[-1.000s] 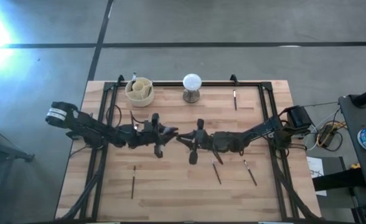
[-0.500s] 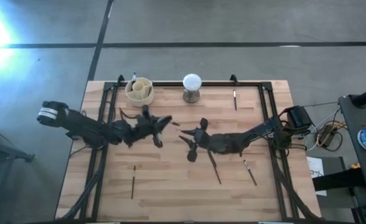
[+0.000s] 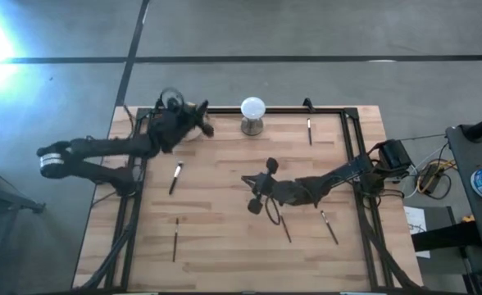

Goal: Put items in baskets/containers
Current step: Put the highlighter brush into the organizer

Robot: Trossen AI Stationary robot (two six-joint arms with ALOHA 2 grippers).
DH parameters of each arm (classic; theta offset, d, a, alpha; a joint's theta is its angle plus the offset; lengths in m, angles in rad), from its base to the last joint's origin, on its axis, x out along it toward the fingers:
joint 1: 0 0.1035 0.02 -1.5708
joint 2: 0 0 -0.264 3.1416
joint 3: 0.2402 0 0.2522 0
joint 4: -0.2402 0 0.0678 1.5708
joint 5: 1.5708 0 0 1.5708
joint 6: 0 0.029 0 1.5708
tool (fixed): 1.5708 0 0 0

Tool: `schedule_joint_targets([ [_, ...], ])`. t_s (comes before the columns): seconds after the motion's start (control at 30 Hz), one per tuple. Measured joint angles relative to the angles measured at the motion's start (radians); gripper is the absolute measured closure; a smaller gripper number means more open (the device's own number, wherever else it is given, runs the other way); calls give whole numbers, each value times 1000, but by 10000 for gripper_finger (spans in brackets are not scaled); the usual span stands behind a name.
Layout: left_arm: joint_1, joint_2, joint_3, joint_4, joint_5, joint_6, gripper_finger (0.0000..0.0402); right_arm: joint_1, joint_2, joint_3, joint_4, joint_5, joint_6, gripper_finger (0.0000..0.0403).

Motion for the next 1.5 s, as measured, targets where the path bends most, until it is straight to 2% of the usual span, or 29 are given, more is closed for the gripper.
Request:
schedule_joint_targets([
  [0.23, 302, 102, 134, -188, 142, -57, 395, 24, -4, 0, 1, 0, -16, 394],
  [0.43, 411, 207, 233, -288, 179, -74, 395, 39, -13, 0, 1, -1, -56, 394],
  [0.7, 449, 324, 257, -315, 186, -86, 395, 41, -21, 0, 1, -1, -113, 394],
  [0.97, 462, 366, 236, -312, 179, -111, 393, 47, -21, 0, -1, -2, -117, 394],
  [1.27, 462, 335, 232, -405, 179, -151, 309, 52, -21, 0, -2, -2, -121, 394],
  [1.4, 454, 282, 232, -474, 178, -157, 297, 54, -21, 0, -3, -2, -135, 394],
  [1.5, 427, 219, 232, -549, 187, -143, 305, 54, -21, 0, -7, -1, -151, 394],
])
